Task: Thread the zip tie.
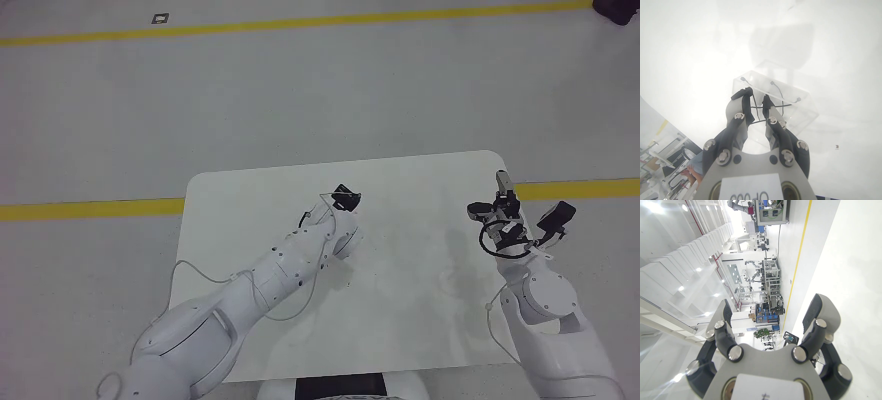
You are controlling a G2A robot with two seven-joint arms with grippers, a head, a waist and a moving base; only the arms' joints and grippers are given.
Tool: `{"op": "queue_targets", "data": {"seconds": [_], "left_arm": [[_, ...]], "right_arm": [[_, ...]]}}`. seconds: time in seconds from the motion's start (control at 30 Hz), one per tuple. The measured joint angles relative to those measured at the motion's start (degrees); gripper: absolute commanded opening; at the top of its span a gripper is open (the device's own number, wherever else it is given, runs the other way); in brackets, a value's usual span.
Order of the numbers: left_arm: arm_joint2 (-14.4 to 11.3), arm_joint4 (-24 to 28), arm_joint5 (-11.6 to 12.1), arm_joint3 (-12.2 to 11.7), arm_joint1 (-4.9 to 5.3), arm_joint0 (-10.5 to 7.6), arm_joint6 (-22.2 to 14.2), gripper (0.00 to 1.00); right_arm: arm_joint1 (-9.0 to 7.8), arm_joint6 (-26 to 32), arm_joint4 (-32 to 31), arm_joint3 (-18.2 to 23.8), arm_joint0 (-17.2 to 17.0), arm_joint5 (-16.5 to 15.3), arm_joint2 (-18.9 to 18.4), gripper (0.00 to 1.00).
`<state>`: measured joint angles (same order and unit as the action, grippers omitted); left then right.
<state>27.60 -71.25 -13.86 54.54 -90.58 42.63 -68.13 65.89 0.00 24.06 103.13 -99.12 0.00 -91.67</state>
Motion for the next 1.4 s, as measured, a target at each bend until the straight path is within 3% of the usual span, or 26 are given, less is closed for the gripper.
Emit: {"op": "queue_targets", "data": {"seconds": [0.2,0.23,0.3,0.33,0.63,0.87,1.0,1.4], "left_arm": [[0.4,-0.4,0.2,-0.6,-0.2,0.22,0.3,0.17],[0.4,-0.5,0.2,-0.7,-0.24,0.26,0.3,0.15],[0.6,-0.5,0.3,-1.0,-0.32,0.31,0.5,0.01],[0.7,-0.5,0.3,-1.1,-0.36,0.33,0.6,0.0],[1.4,-1.7,0.1,-0.5,-0.49,0.34,0.3,0.0],[2.6,-4.4,-0.3,4.3,0.32,1.22,-1.9,0.0],[4.0,-6.0,-0.1,7.7,1.24,2.57,-3.1,0.0],[8.3,-10.9,-0.2,15.1,3.51,6.76,-4.5,0.0]], "right_arm": [[0.0,0.0,0.0,0.0,0.0,0.0,0.0,1.0],[0.0,0.0,0.0,0.0,0.0,0.0,0.0,1.0],[0.0,0.0,0.0,0.0,0.0,0.0,0.0,1.0],[0.0,0.0,0.0,0.0,0.0,0.0,0.0,1.0],[0.0,0.0,0.0,0.0,0.0,0.0,0.0,1.0],[0.0,0.0,0.0,0.0,0.0,0.0,0.0,1.0],[0.0,0.0,0.0,0.0,0.0,0.0,0.0,1.0],[0.0,0.0,0.0,0.0,0.0,0.0,0.0,1.0]]}}
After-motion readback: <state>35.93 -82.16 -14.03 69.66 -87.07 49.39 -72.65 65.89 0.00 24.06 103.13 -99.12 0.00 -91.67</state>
